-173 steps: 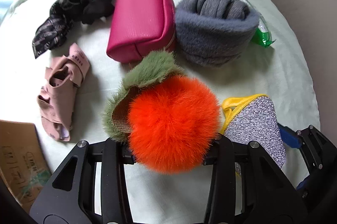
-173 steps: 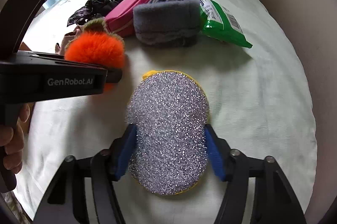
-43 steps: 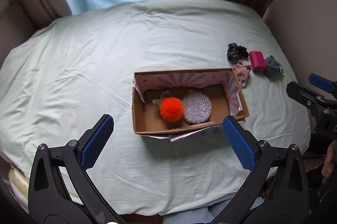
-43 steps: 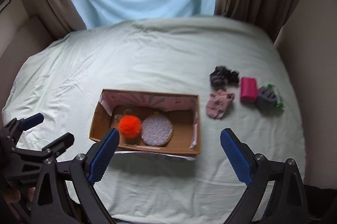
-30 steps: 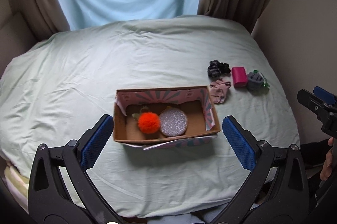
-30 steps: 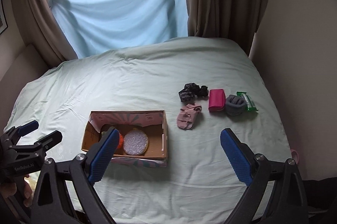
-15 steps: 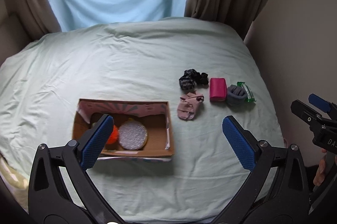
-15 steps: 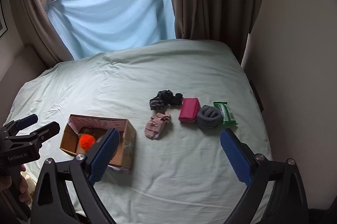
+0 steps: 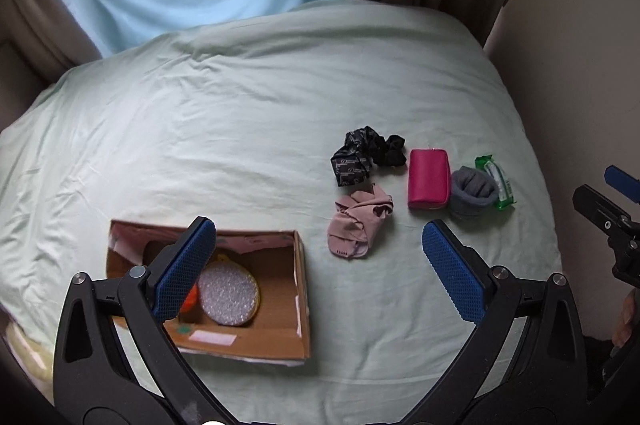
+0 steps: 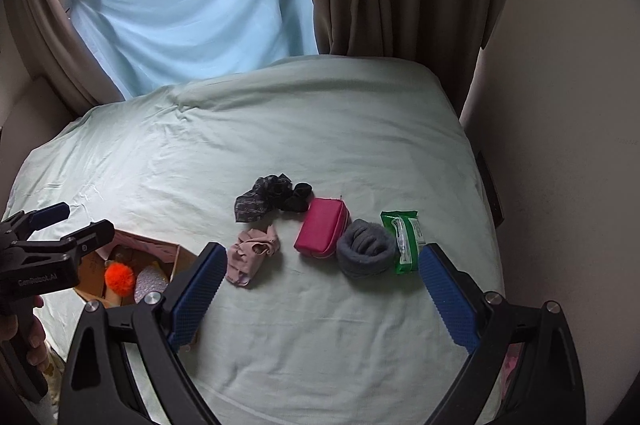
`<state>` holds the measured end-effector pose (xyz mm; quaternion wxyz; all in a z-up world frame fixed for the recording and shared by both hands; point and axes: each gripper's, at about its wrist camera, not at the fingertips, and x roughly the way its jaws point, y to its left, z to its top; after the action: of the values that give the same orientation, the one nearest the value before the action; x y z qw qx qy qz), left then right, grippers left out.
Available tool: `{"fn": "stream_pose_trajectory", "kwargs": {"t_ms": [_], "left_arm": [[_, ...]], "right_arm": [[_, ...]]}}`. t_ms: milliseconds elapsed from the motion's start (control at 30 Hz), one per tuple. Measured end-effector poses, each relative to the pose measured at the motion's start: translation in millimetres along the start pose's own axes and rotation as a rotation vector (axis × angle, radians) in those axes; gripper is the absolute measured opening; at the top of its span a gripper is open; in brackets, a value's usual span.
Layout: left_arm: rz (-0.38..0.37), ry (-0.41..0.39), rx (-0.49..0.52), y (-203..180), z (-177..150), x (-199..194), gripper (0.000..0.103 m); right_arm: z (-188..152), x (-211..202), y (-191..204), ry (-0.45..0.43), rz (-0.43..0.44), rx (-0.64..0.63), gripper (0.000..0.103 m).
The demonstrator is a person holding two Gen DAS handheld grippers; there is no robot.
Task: Organize soft objects
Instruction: 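Reach to the scarf with the left tool while the right tool reaches the pink pouch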
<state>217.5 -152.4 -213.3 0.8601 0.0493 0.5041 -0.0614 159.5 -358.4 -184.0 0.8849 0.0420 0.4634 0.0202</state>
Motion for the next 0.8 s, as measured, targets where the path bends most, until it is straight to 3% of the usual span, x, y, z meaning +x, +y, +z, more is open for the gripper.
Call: {"fn": "stream_pose_trajectory", "kwargs": {"t_ms": [400,667,800], "left_arm": [[-0.057,0.204,0.18,-15,54,169,0.103],[-0.137,0.32,0.314,-32,74,280,0.101],[-0.151,0.359,0.356,-38,75,316,0.098]], "right_arm": [[35,118,-8,0.086,-0.008,-0.018,0.096],[26,228,-5,0.198,-0.028,-0.07,0.096],[20,262,1,0.216,-0.032,-0.103,0.095]]}}
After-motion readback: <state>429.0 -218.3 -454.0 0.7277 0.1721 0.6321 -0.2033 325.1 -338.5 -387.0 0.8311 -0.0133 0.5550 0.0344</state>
